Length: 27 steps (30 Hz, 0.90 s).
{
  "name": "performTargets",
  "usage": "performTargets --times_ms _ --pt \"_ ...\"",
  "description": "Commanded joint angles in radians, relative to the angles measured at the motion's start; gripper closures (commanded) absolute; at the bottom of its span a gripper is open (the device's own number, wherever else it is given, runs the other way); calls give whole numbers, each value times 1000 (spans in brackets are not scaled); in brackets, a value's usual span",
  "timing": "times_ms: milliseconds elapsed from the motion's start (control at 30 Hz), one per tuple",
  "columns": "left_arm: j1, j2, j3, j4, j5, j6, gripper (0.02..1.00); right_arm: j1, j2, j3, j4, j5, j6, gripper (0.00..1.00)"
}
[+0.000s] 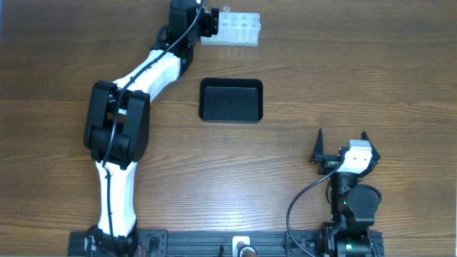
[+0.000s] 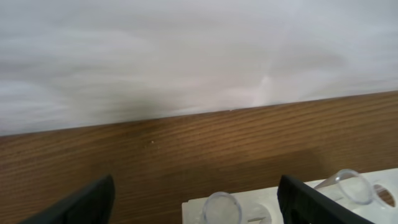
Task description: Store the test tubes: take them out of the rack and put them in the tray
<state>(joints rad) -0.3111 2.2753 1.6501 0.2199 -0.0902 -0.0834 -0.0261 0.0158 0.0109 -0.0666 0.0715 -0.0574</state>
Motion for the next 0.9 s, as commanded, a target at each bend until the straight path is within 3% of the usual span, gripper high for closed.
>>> performTargets --times_ms 33,167,367,900 --pt "-2 36 41 0 -17 -9 226 -2 -10 -6 -2 14 -4 7" --pt "-3 42 41 5 -17 -11 281 -2 -10 -6 -2 14 -4 9" --pt "-10 48 45 8 -17 -11 443 -2 -10 -6 -2 15 -4 9" --pt "-24 64 45 38 -17 -11 575 -2 -10 -6 -2 14 -4 12"
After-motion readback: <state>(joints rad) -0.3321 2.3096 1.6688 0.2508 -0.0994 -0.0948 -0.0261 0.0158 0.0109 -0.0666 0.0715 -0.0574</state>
